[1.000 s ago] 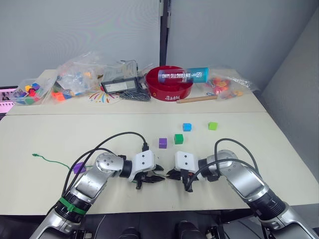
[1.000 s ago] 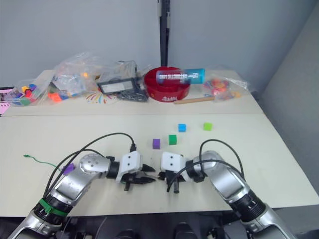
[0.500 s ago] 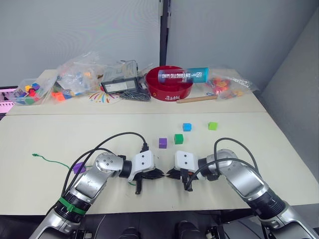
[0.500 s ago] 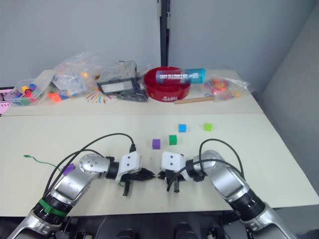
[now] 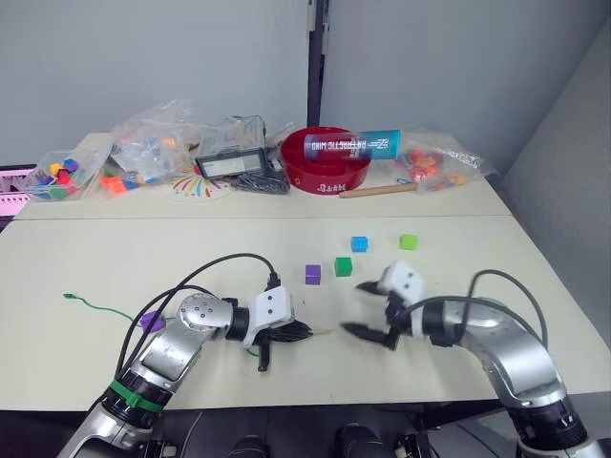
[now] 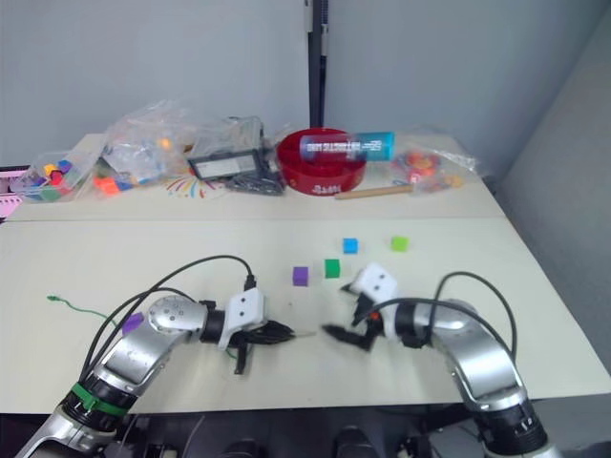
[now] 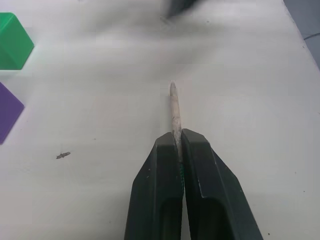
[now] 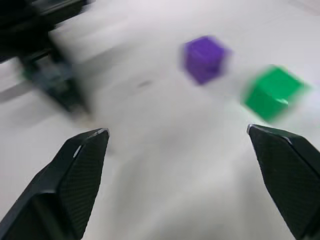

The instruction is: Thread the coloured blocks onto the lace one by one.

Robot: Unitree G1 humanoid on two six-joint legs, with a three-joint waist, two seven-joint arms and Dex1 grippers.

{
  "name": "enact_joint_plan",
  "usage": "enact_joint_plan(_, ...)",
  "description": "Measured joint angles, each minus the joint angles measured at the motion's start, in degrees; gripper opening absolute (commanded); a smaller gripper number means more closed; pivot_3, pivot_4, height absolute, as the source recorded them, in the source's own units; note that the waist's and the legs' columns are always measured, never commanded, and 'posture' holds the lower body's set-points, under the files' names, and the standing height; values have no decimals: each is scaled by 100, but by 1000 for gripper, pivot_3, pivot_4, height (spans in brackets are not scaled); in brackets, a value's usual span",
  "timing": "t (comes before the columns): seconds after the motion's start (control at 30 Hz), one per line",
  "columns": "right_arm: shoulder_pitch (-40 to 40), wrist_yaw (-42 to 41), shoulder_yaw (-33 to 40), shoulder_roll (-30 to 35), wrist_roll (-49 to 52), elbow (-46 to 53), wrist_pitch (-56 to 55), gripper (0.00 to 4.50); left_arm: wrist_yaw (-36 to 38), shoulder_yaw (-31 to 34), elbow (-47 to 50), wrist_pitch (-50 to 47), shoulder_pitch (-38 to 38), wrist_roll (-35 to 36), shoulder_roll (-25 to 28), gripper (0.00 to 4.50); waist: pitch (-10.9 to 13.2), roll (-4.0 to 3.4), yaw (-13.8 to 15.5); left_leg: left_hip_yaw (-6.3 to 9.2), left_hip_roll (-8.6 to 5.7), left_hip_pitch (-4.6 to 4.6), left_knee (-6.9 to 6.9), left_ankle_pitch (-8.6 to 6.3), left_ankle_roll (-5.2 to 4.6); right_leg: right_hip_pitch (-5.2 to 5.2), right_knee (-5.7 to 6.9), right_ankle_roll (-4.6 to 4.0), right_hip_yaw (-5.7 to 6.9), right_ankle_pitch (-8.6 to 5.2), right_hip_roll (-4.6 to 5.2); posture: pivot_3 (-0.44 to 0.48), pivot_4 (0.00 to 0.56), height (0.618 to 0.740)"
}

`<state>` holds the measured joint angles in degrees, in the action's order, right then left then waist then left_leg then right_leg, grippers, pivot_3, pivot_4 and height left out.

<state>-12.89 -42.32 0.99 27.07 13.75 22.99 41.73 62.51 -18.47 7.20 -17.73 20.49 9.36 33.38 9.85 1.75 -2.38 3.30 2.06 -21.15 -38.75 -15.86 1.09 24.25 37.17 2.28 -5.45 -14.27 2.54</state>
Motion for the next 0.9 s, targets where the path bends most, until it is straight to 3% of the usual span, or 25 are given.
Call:
enact_joint_plan(0.2, 374, 2941, 288, -1925, -997, -301, -196, 4490, -52, 130, 10, 0, -66, 24, -3, 0, -2, -8, -29, -6, -1, -1, 3, 0, 1, 9, 5, 0, -6, 1, 2, 0, 150, 740)
enact_joint_plan(0.37, -52, 4312, 293, -2612, -1531, -1100, -849, 4490, -65, 145, 12, 0, -70, 24, -27, 0, -2, -9, -28, -9, -2, -1, 2, 2, 4, 8, 1, 4, -7, 8, 5, 0, 150, 740)
enact_joint_plan(0.57, -1413, 5121, 711, -2378, -1669, -3490, -2093, 4490, -112, 155, 33, -2, -82, 19, -38, 0, -2, -9, -45, -9, -3, 0, 6, 3, 5, 7, -2, 4, -8, 10, 6, 0, 150, 740)
enact_joint_plan(0.73, -2594, 5125, 1061, -1927, -1462, -5560, -2965, 4490, -154, 165, 107, -38, -92, 18, -34, 0, -2, -9, -112, -9, -3, 1, 8, 3, 5, 5, -2, 4, -9, 12, 6, 0, 150, 740)
enact_joint_plan(0.9, -3323, 5055, 1073, -1804, -1428, -6928, -3592, 4490, -215, 169, 173, -132, -104, 18, -30, 0, -2, -10, -216, -10, -2, 3, 10, 3, 5, 5, 1, 3, -13, 13, 6, 0, 150, 740)
